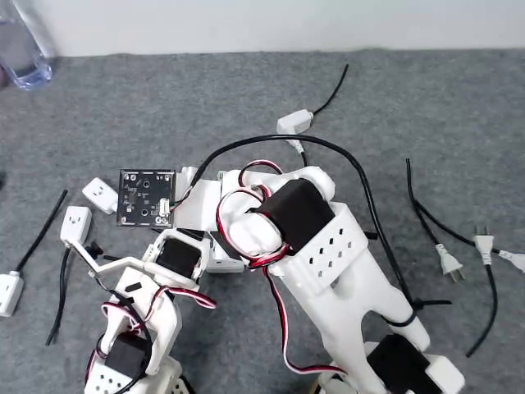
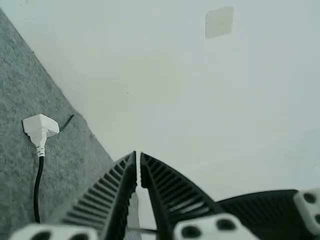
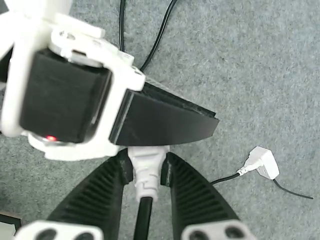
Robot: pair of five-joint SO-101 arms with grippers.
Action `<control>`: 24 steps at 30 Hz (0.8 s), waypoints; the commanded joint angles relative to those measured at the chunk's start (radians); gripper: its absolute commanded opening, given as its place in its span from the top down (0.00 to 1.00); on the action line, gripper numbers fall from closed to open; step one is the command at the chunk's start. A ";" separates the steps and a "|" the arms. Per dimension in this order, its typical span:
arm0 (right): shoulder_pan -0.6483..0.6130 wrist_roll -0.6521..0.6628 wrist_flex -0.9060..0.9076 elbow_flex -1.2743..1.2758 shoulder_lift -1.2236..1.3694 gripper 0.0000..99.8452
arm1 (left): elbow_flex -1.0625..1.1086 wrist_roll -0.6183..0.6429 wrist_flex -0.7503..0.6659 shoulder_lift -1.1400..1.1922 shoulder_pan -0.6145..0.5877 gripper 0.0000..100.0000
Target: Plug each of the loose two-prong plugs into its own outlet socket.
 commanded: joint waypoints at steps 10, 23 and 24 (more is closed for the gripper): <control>-0.015 -0.012 0.031 -0.092 -0.036 0.99 | 0.007 -0.012 0.037 -0.012 0.072 0.98; -0.007 -0.008 0.031 -0.087 -0.030 0.99 | -0.001 -0.017 -0.006 -0.012 -0.014 0.98; -0.007 -0.008 0.033 -0.086 -0.025 0.99 | 0.001 -0.014 -0.034 -0.012 -0.035 0.98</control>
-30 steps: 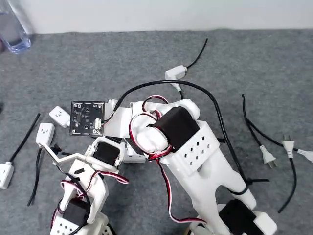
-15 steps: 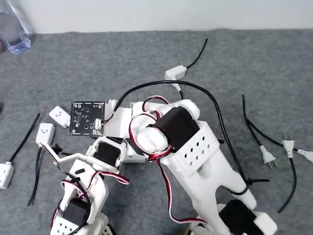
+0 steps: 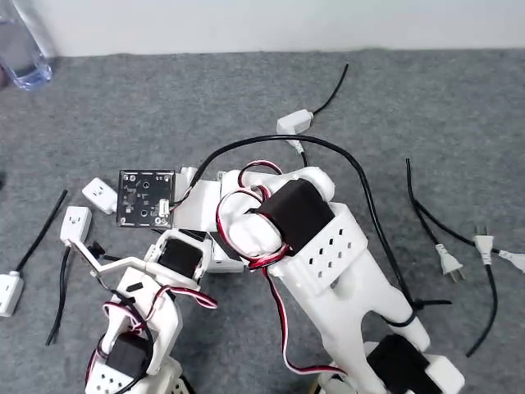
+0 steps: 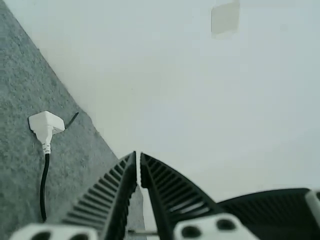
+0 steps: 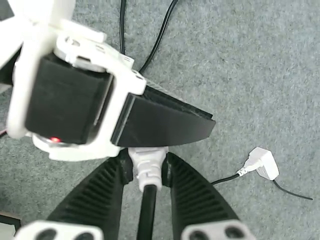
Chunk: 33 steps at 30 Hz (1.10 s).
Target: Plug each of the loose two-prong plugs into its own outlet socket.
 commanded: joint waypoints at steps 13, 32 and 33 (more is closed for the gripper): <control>0.145 0.046 0.030 0.057 -0.025 0.99 | -0.024 -0.008 -0.098 -0.014 -0.219 0.98; 0.147 0.071 0.022 0.028 0.361 0.99 | -0.001 -0.554 0.509 -0.012 -0.890 0.98; 0.147 0.072 0.022 0.012 0.395 0.99 | -0.001 -0.577 0.502 -0.012 -0.911 0.99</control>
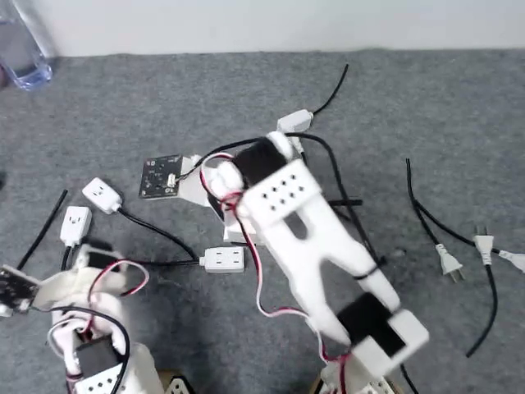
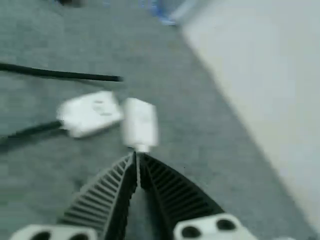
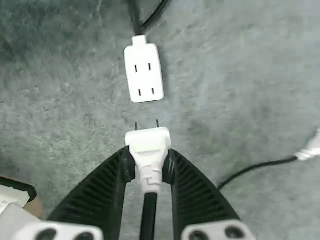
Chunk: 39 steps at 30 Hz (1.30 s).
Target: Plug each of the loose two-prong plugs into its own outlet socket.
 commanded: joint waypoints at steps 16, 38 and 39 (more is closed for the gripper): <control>0.030 0.044 0.024 -0.196 0.318 0.99 | -0.010 -0.640 0.183 -0.012 -0.109 0.99; 0.002 -0.008 -0.104 -0.005 0.306 0.99 | -0.010 -0.660 0.187 -0.012 -0.109 0.99; 0.001 -0.008 -0.122 0.014 0.292 0.99 | -0.010 -0.660 0.187 -0.012 -0.109 0.99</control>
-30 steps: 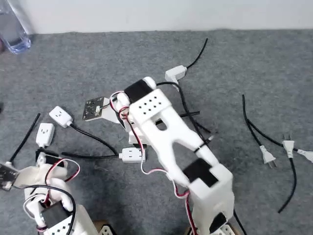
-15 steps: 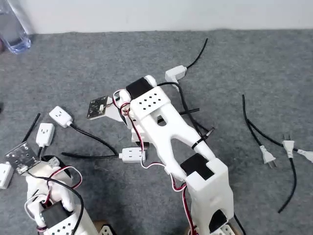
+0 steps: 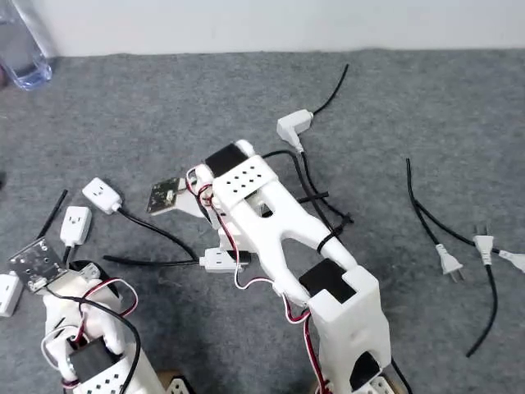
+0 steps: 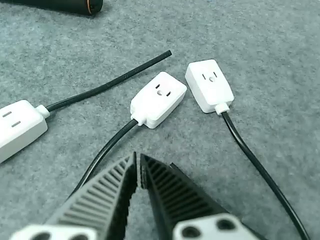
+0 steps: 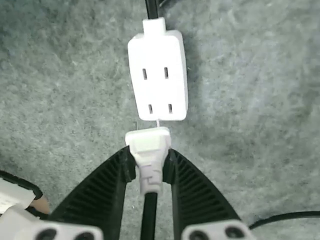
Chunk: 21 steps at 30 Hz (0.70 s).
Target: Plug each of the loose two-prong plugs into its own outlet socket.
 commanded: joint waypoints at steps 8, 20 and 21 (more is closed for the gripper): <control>0.001 -0.008 -0.130 0.133 -0.166 0.99 | -0.010 -0.014 0.011 -0.012 -0.006 0.99; -0.038 -0.008 -0.127 0.101 -0.163 0.99 | -0.010 -0.014 0.040 -0.012 -0.006 0.99; -0.041 -0.008 -0.136 0.100 -0.163 0.99 | -0.010 -0.014 0.041 -0.012 -0.006 0.99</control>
